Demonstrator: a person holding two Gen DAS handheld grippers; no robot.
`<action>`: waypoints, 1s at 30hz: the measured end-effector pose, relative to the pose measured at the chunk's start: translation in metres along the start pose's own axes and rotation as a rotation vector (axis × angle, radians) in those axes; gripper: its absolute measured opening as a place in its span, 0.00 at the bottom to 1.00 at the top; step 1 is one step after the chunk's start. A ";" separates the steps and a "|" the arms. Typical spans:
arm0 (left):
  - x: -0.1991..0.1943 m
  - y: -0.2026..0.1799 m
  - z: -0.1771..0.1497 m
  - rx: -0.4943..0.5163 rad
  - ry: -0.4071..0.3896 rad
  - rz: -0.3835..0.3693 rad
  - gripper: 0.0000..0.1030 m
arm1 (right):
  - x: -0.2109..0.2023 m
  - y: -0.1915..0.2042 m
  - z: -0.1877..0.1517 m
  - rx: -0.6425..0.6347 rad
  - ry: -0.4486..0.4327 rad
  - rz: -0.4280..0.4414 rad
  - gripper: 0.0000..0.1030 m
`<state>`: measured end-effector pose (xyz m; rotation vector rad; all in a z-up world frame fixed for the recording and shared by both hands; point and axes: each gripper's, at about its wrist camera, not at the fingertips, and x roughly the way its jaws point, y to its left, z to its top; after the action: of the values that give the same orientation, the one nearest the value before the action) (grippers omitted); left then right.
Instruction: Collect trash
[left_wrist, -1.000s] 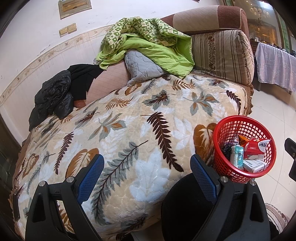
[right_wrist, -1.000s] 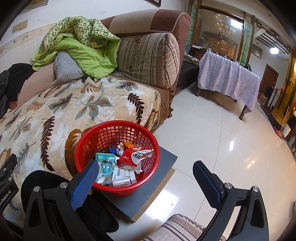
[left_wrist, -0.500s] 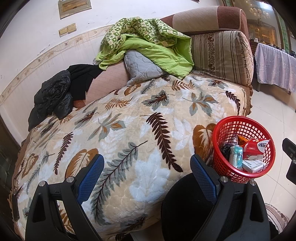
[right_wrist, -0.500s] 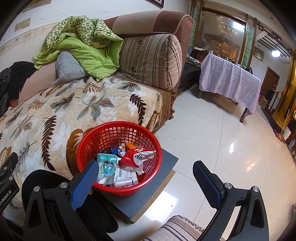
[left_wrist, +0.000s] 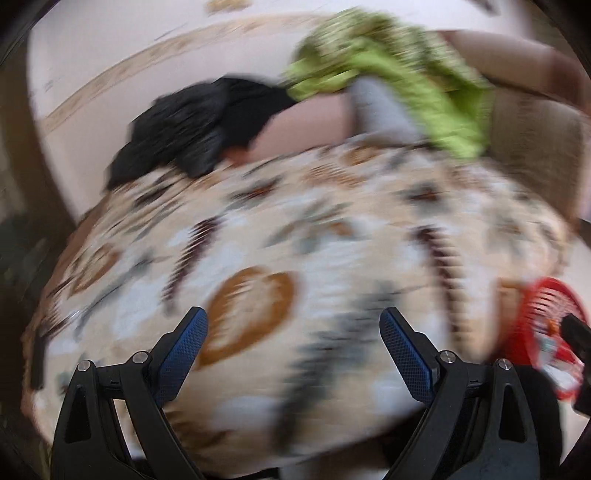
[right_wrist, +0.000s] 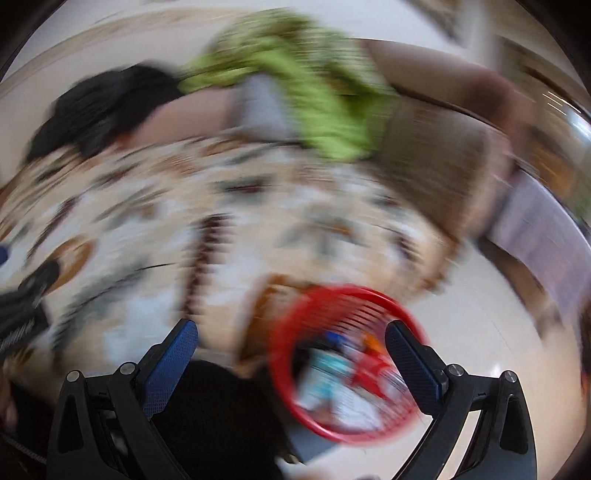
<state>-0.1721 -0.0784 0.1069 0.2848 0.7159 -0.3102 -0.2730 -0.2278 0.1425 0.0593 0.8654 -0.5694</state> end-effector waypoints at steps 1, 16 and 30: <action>0.011 0.012 0.000 -0.016 0.030 0.045 0.91 | 0.010 0.013 0.009 -0.003 0.004 0.020 1.00; 0.170 0.139 0.003 -0.273 0.339 0.152 0.93 | 0.220 0.186 0.105 0.041 0.266 0.255 1.00; 0.202 0.154 0.013 -0.292 0.221 0.107 1.00 | 0.231 0.207 0.109 0.037 0.126 0.200 1.00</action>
<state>0.0369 0.0223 0.0018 0.0794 0.9487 -0.0700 0.0245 -0.1856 0.0078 0.2151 0.9588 -0.3969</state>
